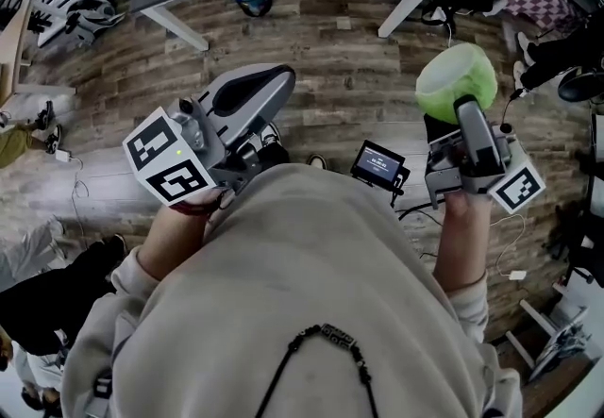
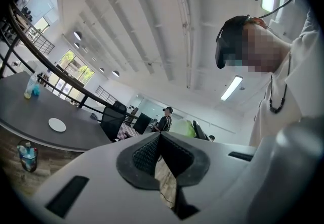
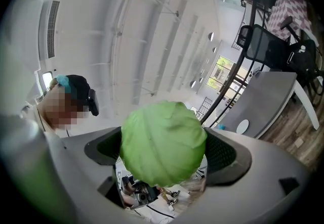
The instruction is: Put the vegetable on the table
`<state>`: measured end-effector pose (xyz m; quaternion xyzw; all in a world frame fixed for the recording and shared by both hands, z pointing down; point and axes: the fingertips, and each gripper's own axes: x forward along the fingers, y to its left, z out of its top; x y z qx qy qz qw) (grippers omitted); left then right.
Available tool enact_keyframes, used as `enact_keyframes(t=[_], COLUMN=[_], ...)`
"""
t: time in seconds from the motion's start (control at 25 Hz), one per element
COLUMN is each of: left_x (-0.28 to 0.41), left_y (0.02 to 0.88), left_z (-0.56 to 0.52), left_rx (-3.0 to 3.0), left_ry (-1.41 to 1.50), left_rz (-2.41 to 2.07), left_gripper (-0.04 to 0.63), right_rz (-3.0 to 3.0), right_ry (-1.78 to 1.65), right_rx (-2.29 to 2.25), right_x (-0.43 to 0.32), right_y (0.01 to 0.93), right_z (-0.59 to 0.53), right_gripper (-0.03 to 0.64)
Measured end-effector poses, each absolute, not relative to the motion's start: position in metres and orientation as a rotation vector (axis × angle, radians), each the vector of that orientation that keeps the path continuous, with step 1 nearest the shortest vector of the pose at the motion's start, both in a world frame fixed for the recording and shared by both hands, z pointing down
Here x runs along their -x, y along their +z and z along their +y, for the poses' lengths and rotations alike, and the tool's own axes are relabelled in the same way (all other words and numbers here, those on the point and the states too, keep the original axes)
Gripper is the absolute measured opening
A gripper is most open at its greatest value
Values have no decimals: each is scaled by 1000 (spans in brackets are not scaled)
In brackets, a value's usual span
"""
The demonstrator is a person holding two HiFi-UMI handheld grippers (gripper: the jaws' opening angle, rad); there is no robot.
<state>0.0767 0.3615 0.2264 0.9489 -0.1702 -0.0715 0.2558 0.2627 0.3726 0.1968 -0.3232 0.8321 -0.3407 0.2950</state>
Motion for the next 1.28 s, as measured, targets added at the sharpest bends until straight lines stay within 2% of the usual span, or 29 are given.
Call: enact_keyframes(t=[0.6, 1.28], left_x=[-48, 53], left_y=[230, 257], left_z=[274, 187], left_rx=[-2621, -2571], left_ry=[-124, -186], left_rz=[-202, -346], left_gripper=[6, 6], right_rz=[2170, 2190], right_ry=[-860, -926], right_rx=[997, 856], right_x=[-220, -123], right_y=[188, 183], right_z=[291, 190], right_gripper=[486, 486])
